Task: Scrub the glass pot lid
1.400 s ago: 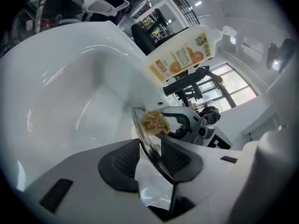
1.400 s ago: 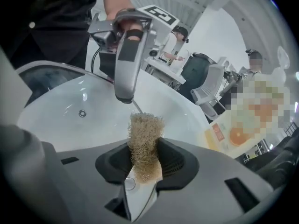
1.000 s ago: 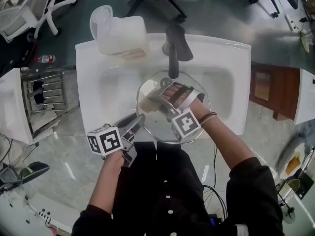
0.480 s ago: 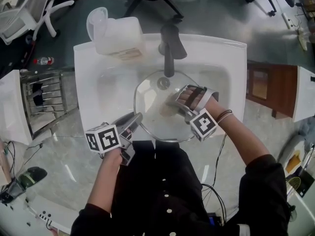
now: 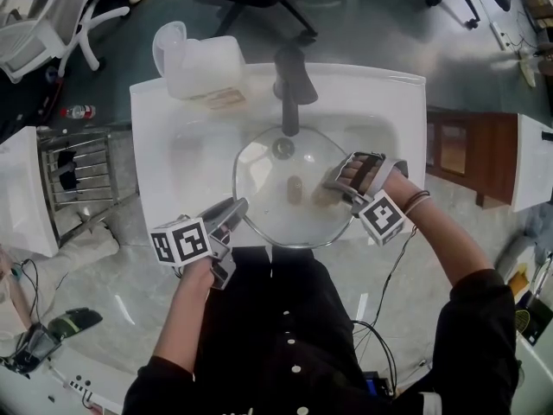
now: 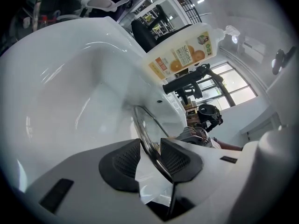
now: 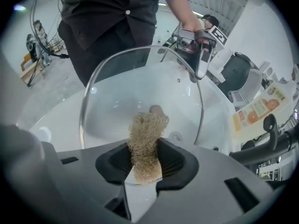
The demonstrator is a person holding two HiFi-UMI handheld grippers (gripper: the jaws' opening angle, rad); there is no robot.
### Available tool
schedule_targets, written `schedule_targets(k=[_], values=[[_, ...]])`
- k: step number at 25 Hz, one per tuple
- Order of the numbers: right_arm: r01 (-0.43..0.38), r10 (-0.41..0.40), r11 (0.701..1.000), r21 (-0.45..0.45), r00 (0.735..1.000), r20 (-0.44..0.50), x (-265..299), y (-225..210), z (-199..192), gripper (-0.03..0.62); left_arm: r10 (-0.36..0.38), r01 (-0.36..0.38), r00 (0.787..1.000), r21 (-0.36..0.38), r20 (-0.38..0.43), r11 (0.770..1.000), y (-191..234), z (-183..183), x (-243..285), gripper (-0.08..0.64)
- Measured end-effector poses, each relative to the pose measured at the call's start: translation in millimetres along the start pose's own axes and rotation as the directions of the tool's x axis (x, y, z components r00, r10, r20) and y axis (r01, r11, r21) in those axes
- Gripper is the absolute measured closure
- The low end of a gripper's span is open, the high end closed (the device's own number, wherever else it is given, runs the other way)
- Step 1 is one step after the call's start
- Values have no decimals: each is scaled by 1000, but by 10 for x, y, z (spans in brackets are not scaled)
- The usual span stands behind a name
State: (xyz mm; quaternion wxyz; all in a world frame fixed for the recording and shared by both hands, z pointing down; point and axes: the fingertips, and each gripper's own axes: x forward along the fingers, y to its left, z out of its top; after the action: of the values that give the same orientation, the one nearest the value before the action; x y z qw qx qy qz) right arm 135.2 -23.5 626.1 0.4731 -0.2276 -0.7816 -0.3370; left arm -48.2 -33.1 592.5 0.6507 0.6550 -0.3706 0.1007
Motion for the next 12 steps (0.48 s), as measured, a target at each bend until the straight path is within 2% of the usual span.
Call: schedule_targets(k=[6, 12], values=[[-123, 119, 990, -63, 991, -61, -165, 251, -208, 446, -12, 12, 1000, -10, -4, 1000, -45, -10, 4, 407], [-162, 153, 981, -108, 984, -89, -244, 338, -271, 446, -17, 17, 1000, -14, -6, 1000, -66, -7, 4, 407]])
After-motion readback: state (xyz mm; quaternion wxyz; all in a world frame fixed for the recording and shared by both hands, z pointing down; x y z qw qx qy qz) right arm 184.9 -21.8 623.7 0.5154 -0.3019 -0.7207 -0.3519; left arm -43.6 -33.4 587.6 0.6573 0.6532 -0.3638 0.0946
